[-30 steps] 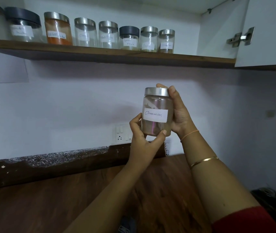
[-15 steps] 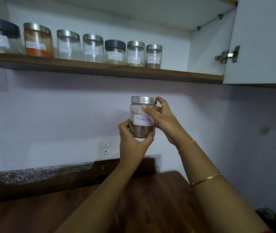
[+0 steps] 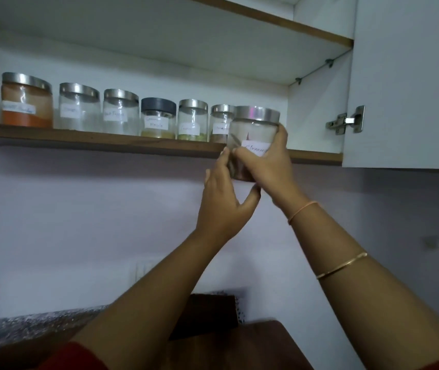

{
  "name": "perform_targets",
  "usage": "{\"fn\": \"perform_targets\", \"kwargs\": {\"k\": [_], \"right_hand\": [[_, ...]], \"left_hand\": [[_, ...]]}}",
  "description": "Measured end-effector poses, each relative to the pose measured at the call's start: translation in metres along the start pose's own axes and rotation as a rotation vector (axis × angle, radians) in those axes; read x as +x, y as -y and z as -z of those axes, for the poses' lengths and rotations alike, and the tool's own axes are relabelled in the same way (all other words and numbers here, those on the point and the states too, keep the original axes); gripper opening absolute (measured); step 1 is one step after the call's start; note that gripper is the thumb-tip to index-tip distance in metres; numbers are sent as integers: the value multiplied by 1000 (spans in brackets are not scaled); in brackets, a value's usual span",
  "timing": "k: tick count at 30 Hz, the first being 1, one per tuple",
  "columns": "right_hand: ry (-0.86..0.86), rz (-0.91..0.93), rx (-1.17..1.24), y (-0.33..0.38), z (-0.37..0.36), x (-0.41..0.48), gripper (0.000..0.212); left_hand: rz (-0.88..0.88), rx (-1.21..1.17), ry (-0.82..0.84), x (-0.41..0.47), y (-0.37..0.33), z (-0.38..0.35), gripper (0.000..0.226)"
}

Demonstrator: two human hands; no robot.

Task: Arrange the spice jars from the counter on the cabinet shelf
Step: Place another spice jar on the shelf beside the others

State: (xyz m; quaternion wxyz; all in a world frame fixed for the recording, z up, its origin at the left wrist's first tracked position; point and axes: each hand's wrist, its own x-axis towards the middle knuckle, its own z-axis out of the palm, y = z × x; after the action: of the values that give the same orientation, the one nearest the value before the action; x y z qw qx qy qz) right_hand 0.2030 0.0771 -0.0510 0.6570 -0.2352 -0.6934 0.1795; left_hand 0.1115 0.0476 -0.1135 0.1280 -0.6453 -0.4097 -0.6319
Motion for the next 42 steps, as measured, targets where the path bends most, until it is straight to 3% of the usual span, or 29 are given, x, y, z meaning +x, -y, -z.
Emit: {"fn": "perform_targets", "kwargs": {"k": [3, 9, 12, 20, 25, 34, 42], "right_hand": [[-45, 50, -61, -1, 17, 29, 90], [-107, 28, -90, -20, 33, 77, 97], [-92, 3, -110, -34, 30, 96, 97], [29, -109, -217, -67, 16, 138, 96], [163, -215, -207, -83, 13, 167, 87], [301, -351, -252, -98, 1, 209, 110], [333, -373, -306, -112, -15, 226, 117]], "left_hand": [[-126, 125, -21, 31, 1, -6, 54], [-109, 763, 65, 81, 34, -23, 49], [-195, 917, 33, 83, 52, -24, 41], [-313, 920, -301, 94, 64, -36, 21], [-317, 910, -399, 100, 71, -45, 21], [-436, 931, -565, 105, 91, -56, 21], [-475, 944, -626, 110, 99, -58, 24]]}}
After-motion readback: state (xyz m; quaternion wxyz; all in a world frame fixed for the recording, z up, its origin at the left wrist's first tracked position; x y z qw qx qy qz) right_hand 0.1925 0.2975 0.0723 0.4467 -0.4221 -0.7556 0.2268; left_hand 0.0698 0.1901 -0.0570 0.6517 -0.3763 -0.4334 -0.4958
